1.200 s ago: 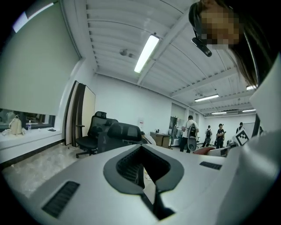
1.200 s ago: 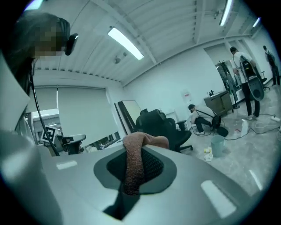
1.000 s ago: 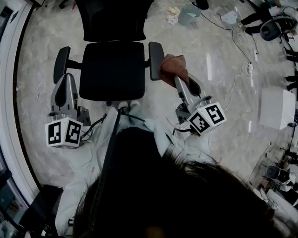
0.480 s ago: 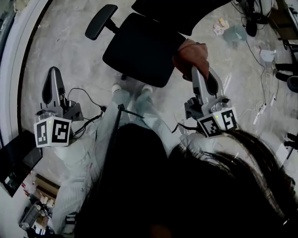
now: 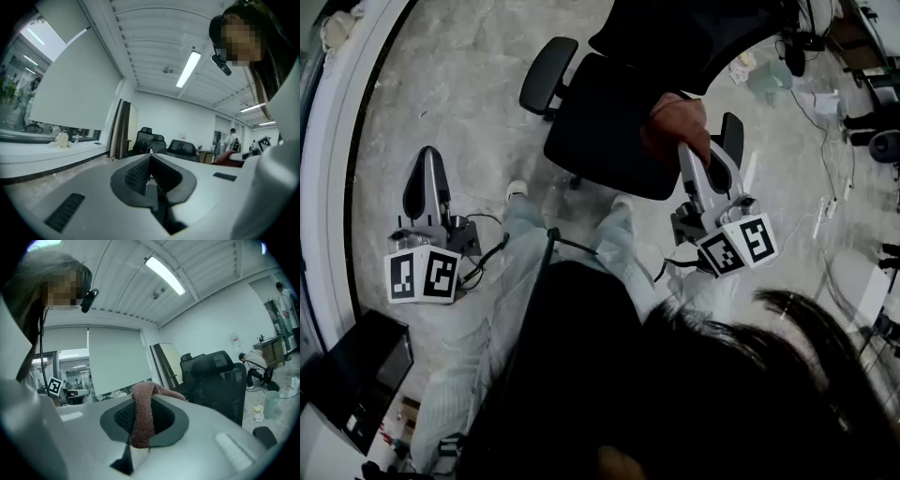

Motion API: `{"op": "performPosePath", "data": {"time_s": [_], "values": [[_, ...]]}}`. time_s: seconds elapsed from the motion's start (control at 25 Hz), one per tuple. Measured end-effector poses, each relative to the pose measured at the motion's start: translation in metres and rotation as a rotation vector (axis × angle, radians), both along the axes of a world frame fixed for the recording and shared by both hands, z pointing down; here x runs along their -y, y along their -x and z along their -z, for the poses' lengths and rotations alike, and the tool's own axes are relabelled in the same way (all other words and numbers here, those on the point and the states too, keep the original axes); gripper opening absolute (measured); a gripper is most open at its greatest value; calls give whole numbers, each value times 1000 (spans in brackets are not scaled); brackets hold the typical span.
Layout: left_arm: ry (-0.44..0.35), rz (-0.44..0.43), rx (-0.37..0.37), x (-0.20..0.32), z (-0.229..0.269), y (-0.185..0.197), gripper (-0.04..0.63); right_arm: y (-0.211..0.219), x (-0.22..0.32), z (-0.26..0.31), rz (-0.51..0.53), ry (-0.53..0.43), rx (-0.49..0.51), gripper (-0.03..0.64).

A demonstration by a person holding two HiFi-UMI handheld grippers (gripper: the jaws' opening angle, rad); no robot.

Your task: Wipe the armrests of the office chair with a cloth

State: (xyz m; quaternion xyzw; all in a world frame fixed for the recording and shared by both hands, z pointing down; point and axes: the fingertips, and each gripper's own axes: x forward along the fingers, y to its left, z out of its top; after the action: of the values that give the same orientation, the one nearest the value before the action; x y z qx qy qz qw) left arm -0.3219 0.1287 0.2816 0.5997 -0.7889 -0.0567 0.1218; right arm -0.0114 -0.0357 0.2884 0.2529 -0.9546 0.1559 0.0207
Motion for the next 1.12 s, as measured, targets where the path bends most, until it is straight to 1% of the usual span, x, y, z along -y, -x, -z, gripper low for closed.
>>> {"op": "performPosePath", "data": {"time_s": [0.12, 0.16, 0.28, 0.36, 0.44, 0.56, 0.76, 1.0, 1.12], "values": [[5, -160, 49, 26, 11, 67, 3, 63, -10, 3, -125, 3, 20, 25], [8, -201, 56, 34, 12, 88, 3, 83, -13, 4, -157, 5, 25, 25], [11, -271, 37, 53, 15, 136, 3, 136, -16, 7, -200, 9, 23, 25], [18, -308, 34, 61, 14, 156, 3, 166, -21, 7, -208, 13, 19, 25], [27, -356, 28, 70, 7, 168, 3, 186, -28, 4, -231, 20, 12, 25], [28, -426, -3, 83, -1, 168, 3, 198, -37, 3, -268, 28, -8, 25], [16, -491, -22, 98, -1, 146, 3, 196, -38, 3, -290, 29, -51, 25], [-2, -530, -15, 118, 3, 132, 3, 228, -15, -2, -284, -3, -98, 25], [-9, -538, -7, 129, -1, 128, 3, 247, 7, -18, -268, -22, -154, 25]]}}
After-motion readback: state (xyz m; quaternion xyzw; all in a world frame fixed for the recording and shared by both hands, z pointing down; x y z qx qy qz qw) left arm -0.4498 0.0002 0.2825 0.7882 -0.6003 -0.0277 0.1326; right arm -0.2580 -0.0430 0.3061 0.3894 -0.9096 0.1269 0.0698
